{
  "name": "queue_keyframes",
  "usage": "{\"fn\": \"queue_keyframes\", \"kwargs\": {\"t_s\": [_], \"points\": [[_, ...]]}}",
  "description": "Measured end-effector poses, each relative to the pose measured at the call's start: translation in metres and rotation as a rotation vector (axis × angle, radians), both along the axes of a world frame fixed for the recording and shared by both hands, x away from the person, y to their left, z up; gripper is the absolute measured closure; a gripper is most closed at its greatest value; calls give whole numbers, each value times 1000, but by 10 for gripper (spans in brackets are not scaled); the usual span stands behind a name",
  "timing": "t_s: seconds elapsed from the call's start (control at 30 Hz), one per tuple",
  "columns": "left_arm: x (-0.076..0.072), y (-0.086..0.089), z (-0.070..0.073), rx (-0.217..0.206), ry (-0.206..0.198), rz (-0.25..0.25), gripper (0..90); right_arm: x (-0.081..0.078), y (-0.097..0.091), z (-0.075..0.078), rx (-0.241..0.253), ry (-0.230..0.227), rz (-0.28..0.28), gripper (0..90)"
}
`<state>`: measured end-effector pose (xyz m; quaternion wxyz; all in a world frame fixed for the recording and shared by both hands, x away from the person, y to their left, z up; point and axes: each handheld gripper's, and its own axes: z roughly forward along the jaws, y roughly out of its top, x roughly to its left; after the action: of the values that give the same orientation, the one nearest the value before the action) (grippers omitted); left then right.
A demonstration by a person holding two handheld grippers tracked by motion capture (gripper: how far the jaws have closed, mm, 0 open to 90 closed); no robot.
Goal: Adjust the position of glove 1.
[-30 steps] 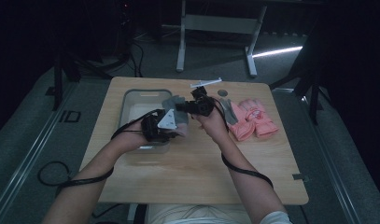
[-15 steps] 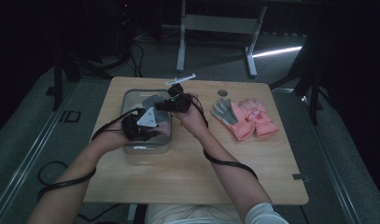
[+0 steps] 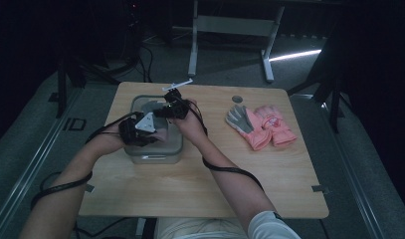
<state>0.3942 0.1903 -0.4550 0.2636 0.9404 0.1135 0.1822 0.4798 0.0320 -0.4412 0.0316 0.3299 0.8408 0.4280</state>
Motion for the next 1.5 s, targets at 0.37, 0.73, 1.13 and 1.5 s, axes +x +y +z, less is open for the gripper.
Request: {"fn": "queue_keyframes", "kwargs": {"t_s": [0.37,0.73,1.13,1.5], "points": [[22,-6,-30,61,88,-13,720,15,1,-35,-65,60,-45,746],[33,-18,-47,190,104,-60,721,20,8,-50,-149,61,-63,736],[42,-20,-54,201,146,-103,719,23,4,-48,-157,69,-92,638],[44,-17,-39,120,150,-7,513,19,-24,-27,-68,64,-93,537]]}}
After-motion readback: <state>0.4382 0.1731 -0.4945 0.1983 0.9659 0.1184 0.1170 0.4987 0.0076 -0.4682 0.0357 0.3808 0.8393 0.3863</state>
